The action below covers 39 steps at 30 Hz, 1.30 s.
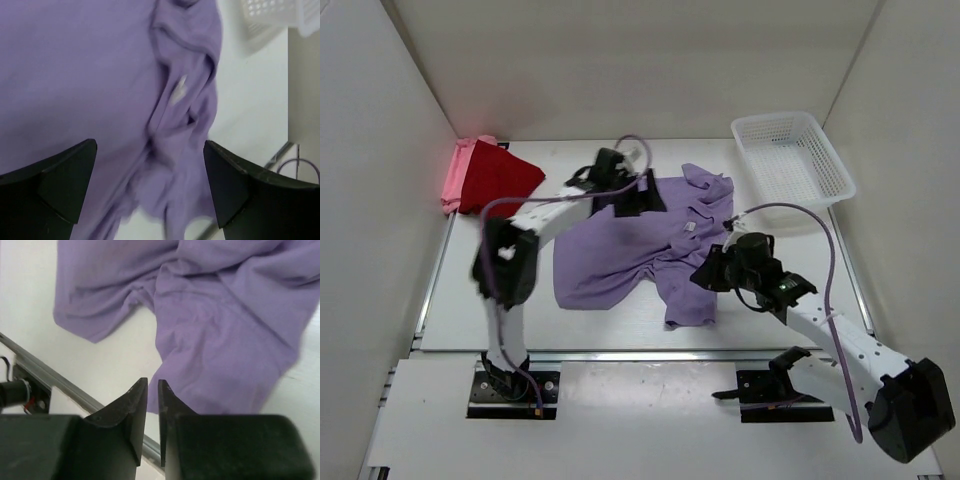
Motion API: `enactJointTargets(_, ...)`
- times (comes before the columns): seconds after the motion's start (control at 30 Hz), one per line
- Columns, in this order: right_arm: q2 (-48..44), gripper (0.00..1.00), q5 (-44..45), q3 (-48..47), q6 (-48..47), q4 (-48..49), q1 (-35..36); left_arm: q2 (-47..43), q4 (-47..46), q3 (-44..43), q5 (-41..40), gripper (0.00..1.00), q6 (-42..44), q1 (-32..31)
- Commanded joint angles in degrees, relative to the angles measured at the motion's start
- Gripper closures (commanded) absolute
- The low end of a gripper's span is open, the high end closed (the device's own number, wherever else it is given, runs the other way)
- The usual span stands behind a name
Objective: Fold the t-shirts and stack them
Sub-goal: Flatten out the tshirt
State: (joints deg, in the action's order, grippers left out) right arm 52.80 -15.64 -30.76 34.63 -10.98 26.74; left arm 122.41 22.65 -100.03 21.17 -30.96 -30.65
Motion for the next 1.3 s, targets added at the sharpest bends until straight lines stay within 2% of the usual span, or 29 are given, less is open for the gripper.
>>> enactJointTargets(0.0,3.6,0.88,7.5,-5.6,-8.5,-4.4,5.3,-24.9,-17.8,25.1,-3.6,0.01,-2.9,6.3)
enactJointTargets(0.03,4.9,0.92,8.8,-6.7,-10.4,-5.4,8.6,-29.6,-19.9,33.1,-4.2,0.01,-3.4,8.7)
enactJointTargets(0.1,8.8,0.91,11.4,-8.7,-13.2,-7.5,14.0,-36.3,-21.7,43.3,-4.3,0.01,-3.5,11.3)
enactJointTargets(0.13,11.3,0.87,12.5,-9.7,-13.8,-7.7,17.1,-39.8,-21.0,48.5,-5.1,0.02,-2.7,13.1)
enactJointTargets(0.2,14.7,0.76,15.1,-10.1,-14.9,-8.1,21.1,-45.8,-18.4,55.9,-8.4,0.11,-2.0,15.3)
enactJointTargets(0.23,16.4,0.67,17.4,-11.1,-15.4,-9.1,23.6,-50.0,-17.0,60.8,-9.8,0.13,-2.5,16.3)
enactJointTargets(0.3,19.2,0.57,20.5,-12.0,-15.5,-8.5,26.6,-55.2,-16.0,66.5,-11.6,0.15,-2.9,18.6)
enactJointTargets(0.4,23.1,0.55,22.8,-13.4,-15.6,-8.7,27.5,-61.2,-12.7,71.9,-15.4,0.12,-1.6,20.5)
enactJointTargets(0.5,26.8,0.54,24.2,-14.6,-14.9,-10.0,27.0,-61.1,-9.0,74.1,-15.5,0.12,-0.1,21.1)
enactJointTargets(0.6,29.2,0.54,25.4,-14.4,-15.5,-9.7,26.6,-60.4,-11.7,77.5,-13.7,0.12,-2.3,20.2)
enactJointTargets(0.67,30.1,0.54,25.9,-14.7,-15.3,-9.9,26.3,-59.0,-14.1,78.3,-14.5,0.15,-3.1,18.6)
enactJointTargets(0.73,30.8,0.56,25.8,-14.2,-14.9,-9.4,26.0,-56.8,-15.0,78.3,-14.4,0.28,-2.9,18.0)
enactJointTargets(0.77,31.1,0.67,25.1,-14.2,-14.9,-8.4,25.5,-56.3,-16.2,78.5,-14.0,0.39,-2.9,18.0)
enactJointTargets(0.8,31.1,0.72,24.6,-13.8,-14.4,-8.2,25.5,-55.4,-16.9,78.6,-13.0,0.51,-2.8,18.3)
enactJointTargets(0.83,30.8,0.86,23.0,-13.1,-13.8,-7.1,24.4,-54.8,-18.0,78.5,-12.4,0.57,-2.9,18.7)
enactJointTargets(0.87,30.3,0.94,21.4,-13.3,-13.3,-6.2,23.5,-54.6,-18.3,78.7,-11.2,0.7,-2.9,18.8)
enactJointTargets(0.9,28.5,0.96,20.7,-12.2,-13.0,-4.4,23.7,-54.7,-17.5,77.1,-11.6,0.81,-2.6,18.8)
enactJointTargets(1.0,20.5,1.0,8.6,-9.2,-12.0,0.8,20.3,-56.1,-12.3,70.7,-12.4,0.98,-1.0,18.3)
enactJointTargets(1.1,10.4,1.0,-19.6,-2.3,-7.0,9.0,9.1,-57.5,-3.4,62.0,-10.7,1.0,1.5,18.3)
enactJointTargets(1.17,5.3,1.0,-28.3,1.6,-3.9,10.6,0.5,-57.6,1.5,55.6,-8.2,1.0,3.7,20.1)
enactJointTargets(1.2,3.2,1.0,-30.7,2.1,-4.4,8.2,-2.8,-57.2,4.5,54.1,-6.2,1.0,5.1,21.7)
enactJointTargets(1.27,0.3,0.96,-28.8,3.5,-6.3,3.4,-5.4,-56.3,8.9,49.3,-4.7,1.0,8.5,23.1)
